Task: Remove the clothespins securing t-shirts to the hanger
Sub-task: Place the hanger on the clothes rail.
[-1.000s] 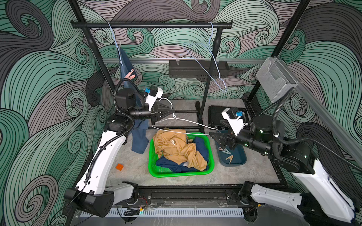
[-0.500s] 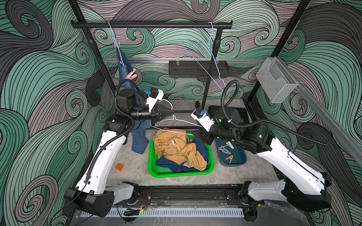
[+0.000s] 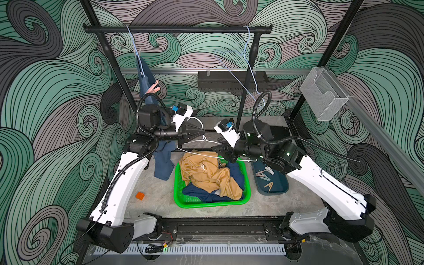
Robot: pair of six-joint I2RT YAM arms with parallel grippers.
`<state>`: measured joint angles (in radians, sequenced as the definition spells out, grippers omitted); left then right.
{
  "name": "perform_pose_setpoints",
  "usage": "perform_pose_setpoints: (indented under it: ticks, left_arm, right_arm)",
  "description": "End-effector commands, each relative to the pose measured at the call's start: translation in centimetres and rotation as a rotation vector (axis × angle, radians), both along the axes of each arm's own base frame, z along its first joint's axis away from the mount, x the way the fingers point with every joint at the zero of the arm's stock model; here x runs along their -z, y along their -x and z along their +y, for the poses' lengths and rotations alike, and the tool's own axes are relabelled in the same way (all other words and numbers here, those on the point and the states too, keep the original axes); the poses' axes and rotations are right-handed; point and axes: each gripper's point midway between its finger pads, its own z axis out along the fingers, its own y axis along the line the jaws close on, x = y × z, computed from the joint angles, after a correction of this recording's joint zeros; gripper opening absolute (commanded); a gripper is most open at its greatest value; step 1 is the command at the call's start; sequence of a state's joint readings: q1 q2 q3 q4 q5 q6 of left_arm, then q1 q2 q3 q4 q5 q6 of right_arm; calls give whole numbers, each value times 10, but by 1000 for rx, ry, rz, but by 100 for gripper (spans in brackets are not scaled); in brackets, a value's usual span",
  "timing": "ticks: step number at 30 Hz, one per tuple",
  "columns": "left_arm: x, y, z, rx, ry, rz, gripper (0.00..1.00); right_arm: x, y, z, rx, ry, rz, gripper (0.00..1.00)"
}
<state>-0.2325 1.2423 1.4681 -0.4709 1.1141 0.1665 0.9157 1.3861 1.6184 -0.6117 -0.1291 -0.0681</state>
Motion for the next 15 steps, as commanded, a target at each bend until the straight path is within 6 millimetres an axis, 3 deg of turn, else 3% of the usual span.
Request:
perform_pose_setpoints:
  ticks: [1, 7, 15]
  left_arm:
    - [-3, 6, -3, 30, 10, 5, 1]
    - [-2, 6, -3, 28, 8, 5, 1]
    - [-2, 3, -3, 22, 11, 12, 2]
  right_arm:
    - [-12, -3, 14, -38, -65, -14, 42]
    - [-14, -7, 19, -35, -81, -22, 29]
    - [-8, -7, 16, -21, -78, -17, 0]
